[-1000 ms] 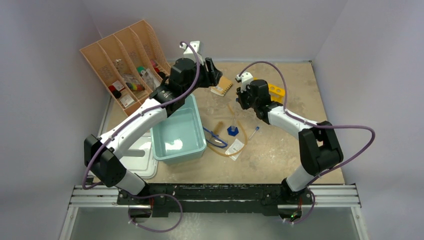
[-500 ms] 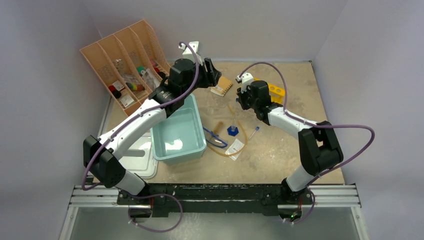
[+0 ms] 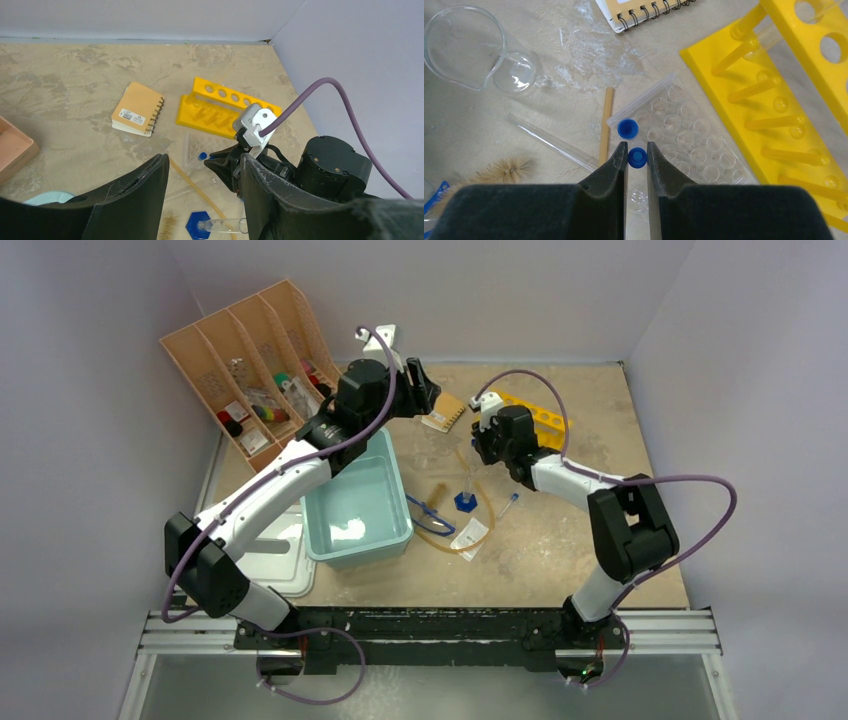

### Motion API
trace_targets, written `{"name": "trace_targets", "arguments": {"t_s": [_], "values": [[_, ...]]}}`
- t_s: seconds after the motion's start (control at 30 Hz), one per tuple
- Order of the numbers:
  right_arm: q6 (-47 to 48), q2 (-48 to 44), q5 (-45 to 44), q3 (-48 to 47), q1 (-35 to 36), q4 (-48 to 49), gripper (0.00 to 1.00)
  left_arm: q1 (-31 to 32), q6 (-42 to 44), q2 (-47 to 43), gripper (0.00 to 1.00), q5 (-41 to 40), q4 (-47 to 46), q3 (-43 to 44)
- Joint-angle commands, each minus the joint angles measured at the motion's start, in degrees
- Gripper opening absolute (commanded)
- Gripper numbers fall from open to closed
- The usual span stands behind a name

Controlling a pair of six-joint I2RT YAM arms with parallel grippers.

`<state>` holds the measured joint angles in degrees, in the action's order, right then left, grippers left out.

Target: Organize the chemistry lab equipment

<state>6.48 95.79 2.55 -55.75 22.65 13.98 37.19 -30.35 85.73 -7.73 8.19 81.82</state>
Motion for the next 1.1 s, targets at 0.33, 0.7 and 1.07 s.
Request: {"name": "trace_targets", "arguments": {"t_s": [0.33,0.7,1.07], "values": [[0.8,-1.1,-1.5,2.5,0.2,5.1,0.14,-0.5,1.5,-2.6,0.54,-0.2,-2.8,0.4],[0.0,-1.8,-2.2,5.5,0.2,8.7,0.19,-0.5,1.5,-2.6,0.54,-0.1,-2.7,0.1],[-6.0,-10.3,-4.0,-2.0,0.1,-3.1,0.62,-0.6,1.4,-3.2,0.54,0.4,-2.6,-0.2]]}}
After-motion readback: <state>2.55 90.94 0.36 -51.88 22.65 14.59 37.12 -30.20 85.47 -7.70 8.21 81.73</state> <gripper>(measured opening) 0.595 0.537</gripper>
